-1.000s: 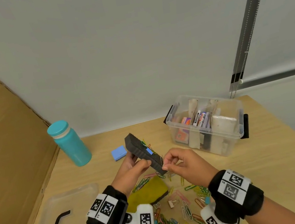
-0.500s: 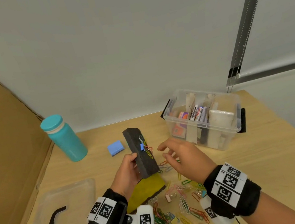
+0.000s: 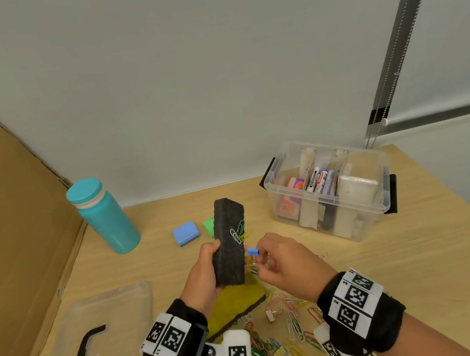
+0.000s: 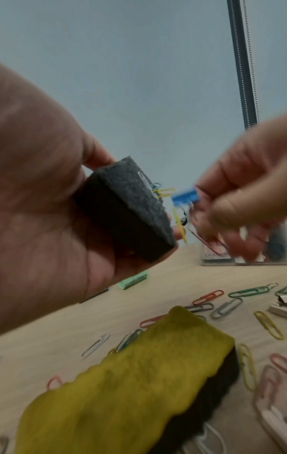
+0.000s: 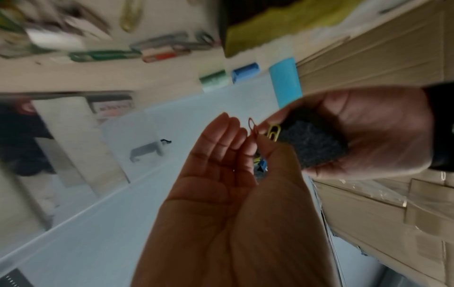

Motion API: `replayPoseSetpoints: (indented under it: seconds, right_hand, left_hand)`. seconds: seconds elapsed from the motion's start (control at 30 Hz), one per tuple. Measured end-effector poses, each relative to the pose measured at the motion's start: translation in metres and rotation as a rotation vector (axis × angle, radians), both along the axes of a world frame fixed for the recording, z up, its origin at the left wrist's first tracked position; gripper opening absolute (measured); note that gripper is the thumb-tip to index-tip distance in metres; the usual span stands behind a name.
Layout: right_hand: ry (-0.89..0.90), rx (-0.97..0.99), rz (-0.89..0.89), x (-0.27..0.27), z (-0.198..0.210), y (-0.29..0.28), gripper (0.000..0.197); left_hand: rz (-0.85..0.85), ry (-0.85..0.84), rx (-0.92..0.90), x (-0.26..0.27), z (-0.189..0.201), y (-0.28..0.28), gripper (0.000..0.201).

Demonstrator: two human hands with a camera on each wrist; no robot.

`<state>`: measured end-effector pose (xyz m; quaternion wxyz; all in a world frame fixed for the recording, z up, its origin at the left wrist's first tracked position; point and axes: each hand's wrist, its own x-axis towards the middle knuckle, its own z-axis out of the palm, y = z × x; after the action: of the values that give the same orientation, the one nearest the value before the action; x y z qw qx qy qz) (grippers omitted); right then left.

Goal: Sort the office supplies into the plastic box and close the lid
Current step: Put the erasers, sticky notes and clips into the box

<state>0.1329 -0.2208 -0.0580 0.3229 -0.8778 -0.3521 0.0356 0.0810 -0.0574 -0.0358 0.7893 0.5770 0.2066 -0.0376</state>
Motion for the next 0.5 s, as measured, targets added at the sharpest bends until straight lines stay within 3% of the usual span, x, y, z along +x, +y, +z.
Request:
replayPoseSetpoints:
  seconds: [0.13,0.23,0.3,0.4,0.5]
  right_hand:
    - [0.025,-0.375,0.013,-0.003,-0.018,-0.016,0.014]
    - [0.020,-0.494,-0.035,0.000,-0.021,-0.023,0.019]
    - [-0.046,-0.414,-0.069,0.000,-0.015,-0.023,0.022]
    - [-0.187,-0.094,-0.089,-0.002,0.006,-0.015,0.017]
    - [-0.201,0.117,-0.054,-0.001,0.017,-0.003,0.026]
  left_hand:
    - [0.034,-0.011,-0.078,0.000,0.004,0.002,0.044]
    - [0.017,-0.011,-0.072,0.000,0.004,0.002,0.044]
    - [-0.004,0.001,-0.037,-0.001,0.001,0.002,0.045]
    - [-0.030,0.007,-0.020,-0.001,0.000,-0.001,0.048]
    - [-0.062,-0.013,-0.003,-0.001,0.002,-0.006,0.047]
